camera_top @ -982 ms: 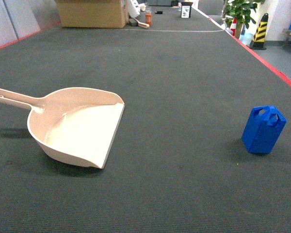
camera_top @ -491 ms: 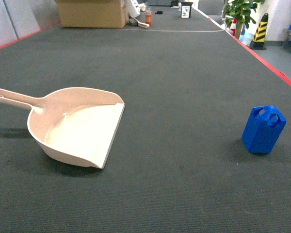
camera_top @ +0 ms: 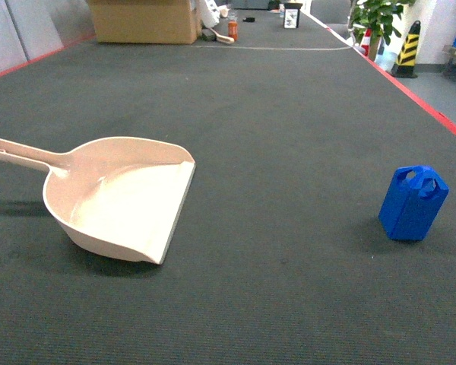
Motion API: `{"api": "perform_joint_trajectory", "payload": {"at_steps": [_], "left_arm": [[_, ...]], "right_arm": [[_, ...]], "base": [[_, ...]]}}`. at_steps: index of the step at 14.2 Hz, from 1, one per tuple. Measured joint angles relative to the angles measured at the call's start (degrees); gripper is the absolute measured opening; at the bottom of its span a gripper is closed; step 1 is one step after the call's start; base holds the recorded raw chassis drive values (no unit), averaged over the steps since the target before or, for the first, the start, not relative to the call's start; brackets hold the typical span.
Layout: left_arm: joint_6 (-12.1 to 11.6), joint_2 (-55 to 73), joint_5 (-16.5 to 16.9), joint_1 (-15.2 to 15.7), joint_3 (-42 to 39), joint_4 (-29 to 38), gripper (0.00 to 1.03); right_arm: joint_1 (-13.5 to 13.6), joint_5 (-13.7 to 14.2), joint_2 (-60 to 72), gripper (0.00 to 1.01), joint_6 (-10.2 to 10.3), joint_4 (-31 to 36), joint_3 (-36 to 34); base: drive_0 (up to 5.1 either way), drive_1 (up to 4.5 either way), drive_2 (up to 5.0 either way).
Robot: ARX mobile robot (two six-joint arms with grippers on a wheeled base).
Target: Place part in tray to right shelf
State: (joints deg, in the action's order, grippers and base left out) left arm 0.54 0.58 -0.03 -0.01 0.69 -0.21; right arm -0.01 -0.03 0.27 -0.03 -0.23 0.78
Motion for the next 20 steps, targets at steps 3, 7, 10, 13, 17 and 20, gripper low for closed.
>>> {"api": "perform_joint_trajectory", "payload": {"at_steps": [3, 7, 10, 13, 17, 20], "left_arm": [[0.0, 0.0, 0.0, 0.0, 0.0, 0.0, 0.98], [0.0, 0.0, 0.0, 0.0, 0.0, 0.0, 0.98], [1.4, 2.1, -2.0, -0.5, 0.8, -3.3, 0.98], [15.3, 18.8, 8.2, 6.8, 2.6, 10.4, 0.98], [37.3, 55.9, 16.3, 13.4, 7.0, 42.8, 0.98], [44.4, 74.3, 17.9, 13.9, 12.7, 56.3, 0.98]], "right_arm": [[0.0, 0.0, 0.0, 0.98, 0.0, 0.0, 0.0], [0.0, 0.0, 0.0, 0.98, 0.0, 0.0, 0.0], [0.0, 0.0, 0.0, 0.98, 0.0, 0.0, 0.0], [0.0, 0.0, 0.0, 0.98, 0.0, 0.0, 0.0], [0.0, 0.0, 0.0, 0.98, 0.0, 0.0, 0.0], [0.0, 0.0, 0.0, 0.98, 0.0, 0.0, 0.0]], "base": [[0.0, 0.0, 0.0], [0.0, 0.0, 0.0], [0.0, 0.0, 0.0], [0.0, 0.0, 0.0], [0.0, 0.0, 0.0], [0.0, 0.0, 0.0]]}}
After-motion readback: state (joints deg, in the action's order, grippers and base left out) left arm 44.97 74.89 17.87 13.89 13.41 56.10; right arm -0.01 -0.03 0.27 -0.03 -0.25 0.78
